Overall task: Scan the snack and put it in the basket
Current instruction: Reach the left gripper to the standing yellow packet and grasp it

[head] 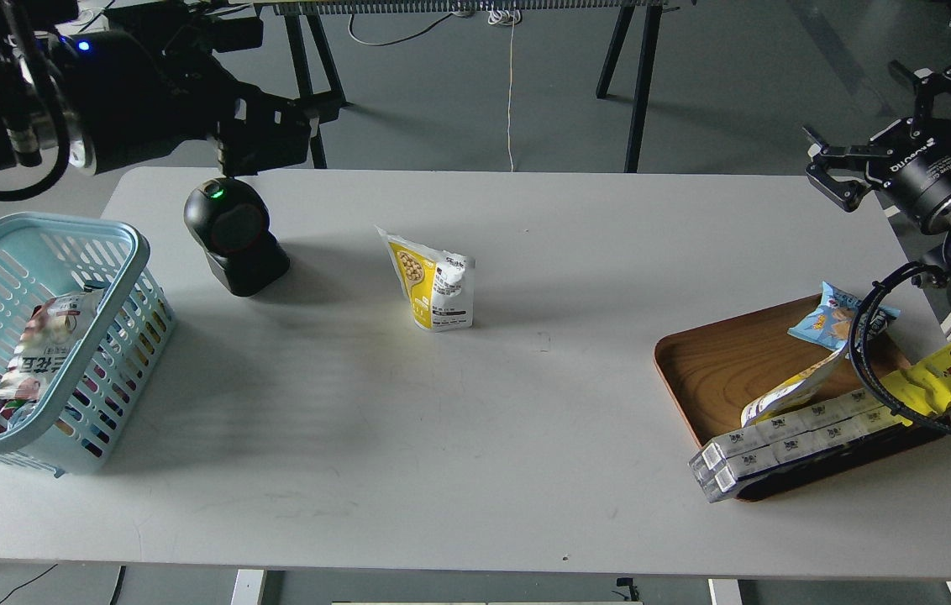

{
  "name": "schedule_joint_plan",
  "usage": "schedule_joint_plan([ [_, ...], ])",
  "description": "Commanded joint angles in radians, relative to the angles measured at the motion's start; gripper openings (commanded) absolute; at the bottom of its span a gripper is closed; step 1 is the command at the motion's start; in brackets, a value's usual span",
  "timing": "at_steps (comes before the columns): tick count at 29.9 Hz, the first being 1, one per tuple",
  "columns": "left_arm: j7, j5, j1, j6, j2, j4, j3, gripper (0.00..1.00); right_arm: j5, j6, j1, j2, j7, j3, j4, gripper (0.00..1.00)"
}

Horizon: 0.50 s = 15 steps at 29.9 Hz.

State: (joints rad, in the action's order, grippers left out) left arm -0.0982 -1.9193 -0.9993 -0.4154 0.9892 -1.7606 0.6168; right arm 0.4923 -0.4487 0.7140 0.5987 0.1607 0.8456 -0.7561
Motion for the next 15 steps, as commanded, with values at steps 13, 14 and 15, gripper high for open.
schedule_joint_plan([
  [13, -0.061, -0.262, -0.012, 0.000, -0.197, 0.075, -0.227, 1.00, 0.000, 0.041, -0.018, 0.010, -0.001, -0.002, -0.002, 1.00],
  [14, -0.061, -0.262, -0.012, 0.000, -0.216, 0.084, -0.230, 1.00, -0.003, 0.041, -0.018, 0.010, -0.003, -0.002, -0.002, 1.00],
  [15, -0.060, -0.262, -0.012, 0.000, -0.234, 0.095, -0.235, 1.00, -0.003, 0.041, -0.018, 0.010, -0.003, -0.002, -0.003, 1.00],
])
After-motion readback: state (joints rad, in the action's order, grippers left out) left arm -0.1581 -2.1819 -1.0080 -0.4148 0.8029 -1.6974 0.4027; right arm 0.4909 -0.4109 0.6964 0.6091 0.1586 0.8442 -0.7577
